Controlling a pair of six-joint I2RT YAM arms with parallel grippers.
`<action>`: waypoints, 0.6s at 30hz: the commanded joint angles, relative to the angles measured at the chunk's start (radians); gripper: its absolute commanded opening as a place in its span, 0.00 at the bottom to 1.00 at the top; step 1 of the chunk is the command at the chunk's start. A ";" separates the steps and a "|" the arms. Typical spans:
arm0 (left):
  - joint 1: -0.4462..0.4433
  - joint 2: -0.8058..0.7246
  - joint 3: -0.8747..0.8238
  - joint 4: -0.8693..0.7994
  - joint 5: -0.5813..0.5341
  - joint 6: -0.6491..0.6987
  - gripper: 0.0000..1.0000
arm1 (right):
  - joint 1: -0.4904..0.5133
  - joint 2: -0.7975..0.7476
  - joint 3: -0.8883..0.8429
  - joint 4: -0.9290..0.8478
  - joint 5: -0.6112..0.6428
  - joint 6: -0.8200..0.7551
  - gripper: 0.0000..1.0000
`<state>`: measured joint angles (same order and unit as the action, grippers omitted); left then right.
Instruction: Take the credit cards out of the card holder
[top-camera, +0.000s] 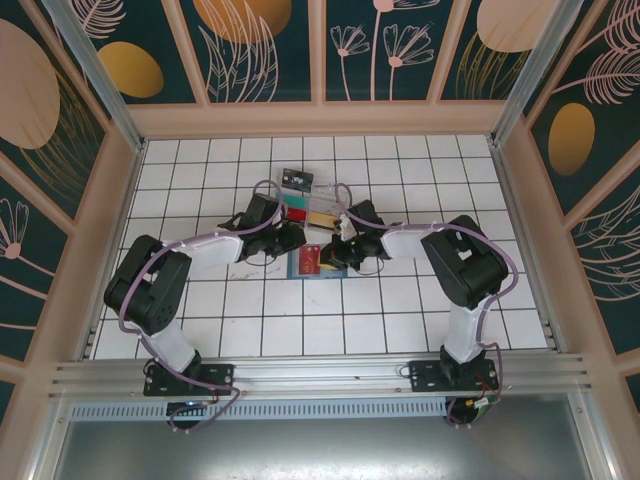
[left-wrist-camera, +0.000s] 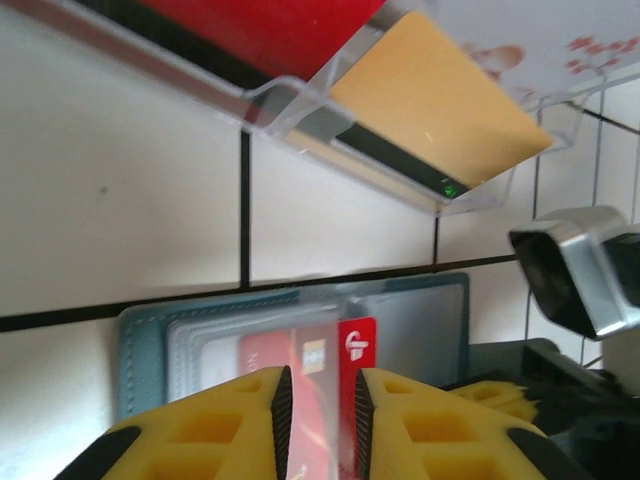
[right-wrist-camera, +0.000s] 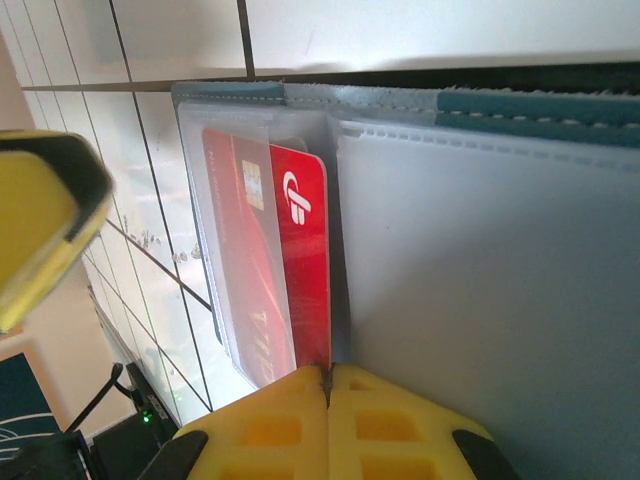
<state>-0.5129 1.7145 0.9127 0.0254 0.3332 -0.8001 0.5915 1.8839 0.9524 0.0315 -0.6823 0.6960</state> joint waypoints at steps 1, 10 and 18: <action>-0.003 -0.031 0.006 -0.011 0.022 0.023 0.24 | -0.004 -0.015 -0.005 -0.041 -0.005 -0.032 0.00; -0.004 0.036 -0.086 0.095 0.107 -0.045 0.15 | -0.004 -0.007 -0.005 -0.035 0.002 -0.030 0.00; -0.004 0.092 -0.081 0.015 0.059 -0.015 0.15 | -0.008 -0.026 -0.031 -0.007 0.019 -0.030 0.00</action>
<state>-0.5129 1.7710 0.8360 0.0982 0.4183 -0.8341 0.5896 1.8835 0.9485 0.0269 -0.6785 0.6849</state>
